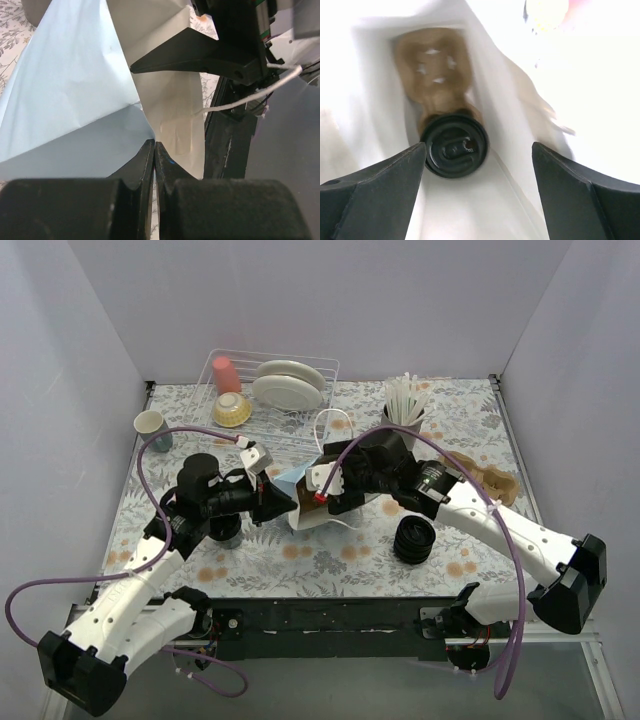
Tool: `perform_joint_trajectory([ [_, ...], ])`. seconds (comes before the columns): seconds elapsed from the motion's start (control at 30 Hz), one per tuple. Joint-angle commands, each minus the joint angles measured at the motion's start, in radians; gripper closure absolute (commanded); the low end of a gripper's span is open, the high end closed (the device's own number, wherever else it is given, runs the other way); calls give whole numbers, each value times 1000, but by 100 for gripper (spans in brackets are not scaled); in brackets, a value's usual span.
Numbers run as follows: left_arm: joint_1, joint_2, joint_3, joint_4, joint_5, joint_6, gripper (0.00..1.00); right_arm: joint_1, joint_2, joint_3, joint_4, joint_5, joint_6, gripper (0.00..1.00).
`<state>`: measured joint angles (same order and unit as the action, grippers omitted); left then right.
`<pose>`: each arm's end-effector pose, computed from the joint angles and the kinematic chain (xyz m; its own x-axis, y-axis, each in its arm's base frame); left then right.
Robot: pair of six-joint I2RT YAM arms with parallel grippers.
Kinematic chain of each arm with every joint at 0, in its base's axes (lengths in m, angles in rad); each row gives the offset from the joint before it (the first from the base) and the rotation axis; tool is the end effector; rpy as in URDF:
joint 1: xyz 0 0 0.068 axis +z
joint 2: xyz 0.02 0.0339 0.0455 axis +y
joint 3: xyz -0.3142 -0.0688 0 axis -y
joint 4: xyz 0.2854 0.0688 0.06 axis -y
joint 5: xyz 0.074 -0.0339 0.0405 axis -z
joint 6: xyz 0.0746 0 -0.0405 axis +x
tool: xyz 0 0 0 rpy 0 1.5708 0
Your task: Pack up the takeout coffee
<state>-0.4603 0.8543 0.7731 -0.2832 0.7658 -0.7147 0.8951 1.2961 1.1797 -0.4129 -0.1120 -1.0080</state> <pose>0.1762 -0.1451 0.3416 -0.8313 -0.1151 -0.5438 0.4708 0.3742 -0.7989 0.2143 0.2807 0.3676 0.5383 -0.6722 -0.5083 -0.7130 -0.0418 -0.6999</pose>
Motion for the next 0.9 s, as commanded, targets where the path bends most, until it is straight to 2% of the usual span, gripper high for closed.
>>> perform_joint_trajectory([
  [0.0,-1,-35,26,35,3,-109,100,4,-29,98,-41,-23,81,7],
  [0.17,-1,-49,29,35,-14,-238,100,5,-47,170,-92,-32,147,8],
  [0.37,-1,-103,6,65,-75,-360,100,5,-104,158,-92,-3,189,8],
  [0.57,-1,-143,-26,52,-125,-423,98,5,-126,181,-15,93,316,9],
  [0.7,-1,-149,-18,19,-183,-440,78,5,-132,239,57,136,437,9],
  [0.87,-1,-136,8,-20,-249,-425,64,5,-152,281,125,187,642,12],
])
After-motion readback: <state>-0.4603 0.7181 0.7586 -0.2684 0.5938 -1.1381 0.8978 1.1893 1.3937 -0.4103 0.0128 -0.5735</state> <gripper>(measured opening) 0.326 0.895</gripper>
